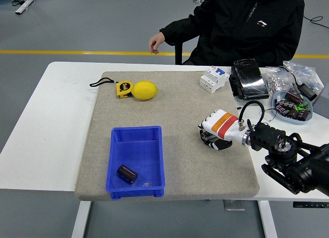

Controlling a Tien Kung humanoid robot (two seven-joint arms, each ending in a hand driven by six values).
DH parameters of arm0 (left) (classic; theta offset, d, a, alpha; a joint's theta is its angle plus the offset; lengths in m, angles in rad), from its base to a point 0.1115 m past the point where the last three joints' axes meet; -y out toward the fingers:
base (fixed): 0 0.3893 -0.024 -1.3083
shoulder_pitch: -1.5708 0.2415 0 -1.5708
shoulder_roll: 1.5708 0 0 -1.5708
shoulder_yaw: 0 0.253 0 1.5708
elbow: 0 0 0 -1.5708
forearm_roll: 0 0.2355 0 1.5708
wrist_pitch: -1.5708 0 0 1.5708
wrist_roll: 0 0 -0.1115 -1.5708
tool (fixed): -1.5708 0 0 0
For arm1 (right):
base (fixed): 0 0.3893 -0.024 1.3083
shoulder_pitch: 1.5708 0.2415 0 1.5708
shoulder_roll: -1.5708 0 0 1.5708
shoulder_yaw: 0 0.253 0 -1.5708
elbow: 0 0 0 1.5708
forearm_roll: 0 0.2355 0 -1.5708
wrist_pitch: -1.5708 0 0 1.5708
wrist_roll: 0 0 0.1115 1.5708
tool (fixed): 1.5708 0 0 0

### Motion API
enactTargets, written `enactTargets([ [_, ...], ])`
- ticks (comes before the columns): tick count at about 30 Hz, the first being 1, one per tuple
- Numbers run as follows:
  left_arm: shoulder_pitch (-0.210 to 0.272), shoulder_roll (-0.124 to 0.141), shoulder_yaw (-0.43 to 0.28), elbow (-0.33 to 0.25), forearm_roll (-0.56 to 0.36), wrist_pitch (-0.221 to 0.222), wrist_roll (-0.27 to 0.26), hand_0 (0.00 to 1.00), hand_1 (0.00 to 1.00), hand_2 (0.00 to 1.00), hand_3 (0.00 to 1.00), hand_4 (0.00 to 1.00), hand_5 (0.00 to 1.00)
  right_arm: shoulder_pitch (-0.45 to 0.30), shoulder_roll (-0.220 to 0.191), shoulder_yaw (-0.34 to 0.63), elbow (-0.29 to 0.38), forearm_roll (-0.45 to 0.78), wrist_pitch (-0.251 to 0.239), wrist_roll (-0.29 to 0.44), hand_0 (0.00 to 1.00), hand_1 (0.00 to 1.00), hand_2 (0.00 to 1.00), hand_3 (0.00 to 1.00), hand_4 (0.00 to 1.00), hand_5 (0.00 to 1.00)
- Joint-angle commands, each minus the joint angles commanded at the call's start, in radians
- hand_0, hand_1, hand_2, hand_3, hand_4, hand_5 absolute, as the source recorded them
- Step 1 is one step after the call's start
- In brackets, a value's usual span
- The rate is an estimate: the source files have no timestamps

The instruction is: Pick up the battery,place it into the box

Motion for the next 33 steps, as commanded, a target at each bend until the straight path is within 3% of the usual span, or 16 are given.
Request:
enactTargets([
  [15, 0.001, 0.004, 0.01, 0.0, -0.012, -0.002, -0.001, 0.77, 0.765, 0.768, 0.609, 0.672, 0.6, 0.009, -0.008, 0.004, -0.002, 0.013, -0.003, -0.001, 0.257, 0.438, 0.487, 0.511, 0.71, 0.228],
  [16, 0.001, 0.004, 0.012, 0.0, -0.016, -0.001, -0.002, 0.769, 0.765, 0.768, 0.61, 0.672, 0.598, 0.009, -0.009, 0.003, 0.0, 0.013, -0.003, -0.001, 0.22, 0.419, 0.482, 0.503, 0.699, 0.236],
  [21, 0.001, 0.005, 0.014, 0.0, -0.02, -0.002, -0.002, 0.769, 0.765, 0.768, 0.61, 0.672, 0.598, 0.01, -0.012, 0.005, 0.004, 0.017, -0.003, 0.0, 0.22, 0.419, 0.482, 0.503, 0.699, 0.236],
  [22, 0.001, 0.005, 0.015, 0.0, -0.021, -0.002, -0.002, 0.769, 0.764, 0.768, 0.61, 0.672, 0.597, 0.01, -0.012, 0.005, 0.004, 0.017, -0.002, 0.0, 0.176, 0.401, 0.469, 0.493, 0.699, 0.242],
  [33, 0.001, 0.006, 0.016, -0.001, -0.022, -0.005, 0.001, 0.77, 0.764, 0.768, 0.609, 0.673, 0.596, 0.01, -0.016, 0.006, 0.008, 0.027, 0.004, -0.002, 0.165, 0.396, 0.467, 0.491, 0.699, 0.243],
])
